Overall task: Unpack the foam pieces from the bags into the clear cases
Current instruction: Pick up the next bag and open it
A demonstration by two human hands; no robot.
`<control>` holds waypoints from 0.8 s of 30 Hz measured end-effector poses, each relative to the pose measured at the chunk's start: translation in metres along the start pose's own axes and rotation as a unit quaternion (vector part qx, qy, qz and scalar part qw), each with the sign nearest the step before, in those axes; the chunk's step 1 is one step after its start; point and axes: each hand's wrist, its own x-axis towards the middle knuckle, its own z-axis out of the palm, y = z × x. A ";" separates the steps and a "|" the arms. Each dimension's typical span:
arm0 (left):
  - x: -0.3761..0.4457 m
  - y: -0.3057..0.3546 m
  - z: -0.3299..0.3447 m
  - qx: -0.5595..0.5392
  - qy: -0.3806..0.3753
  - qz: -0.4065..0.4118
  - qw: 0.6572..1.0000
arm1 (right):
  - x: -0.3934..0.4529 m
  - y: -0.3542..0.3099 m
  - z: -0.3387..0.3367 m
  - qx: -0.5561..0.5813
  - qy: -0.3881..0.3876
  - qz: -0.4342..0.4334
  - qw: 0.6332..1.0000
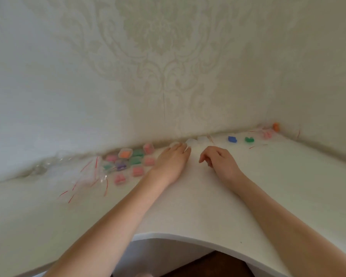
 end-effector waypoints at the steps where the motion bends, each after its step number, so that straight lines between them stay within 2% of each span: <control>1: 0.007 0.000 0.005 -0.009 0.007 0.003 1.000 | 0.001 0.001 0.000 -0.003 0.003 0.006 1.000; 6: 0.018 -0.003 0.025 -0.097 0.103 0.029 0.990 | 0.008 0.010 0.007 -0.042 0.037 0.000 0.998; 9: 0.018 0.002 0.026 -0.225 0.185 0.032 0.956 | 0.012 0.013 0.008 -0.017 0.060 0.014 0.998; 14: 0.020 0.020 0.028 -0.363 0.202 0.014 0.910 | 0.016 0.014 0.006 -0.030 0.044 -0.004 0.999; 16: 0.019 0.022 0.026 -0.437 0.200 -0.028 0.877 | 0.016 0.014 0.004 -0.017 0.038 -0.010 0.999; 18: 0.018 0.024 0.019 -0.566 0.168 -0.088 0.802 | 0.014 0.013 0.002 -0.001 0.032 -0.017 0.999; 20: 0.017 0.026 0.015 -0.701 0.127 -0.134 0.689 | 0.012 0.012 0.000 0.025 0.031 -0.031 0.999; 24: 0.017 0.025 0.008 -0.857 0.058 -0.166 0.485 | 0.011 0.009 -0.003 0.034 0.023 -0.064 0.997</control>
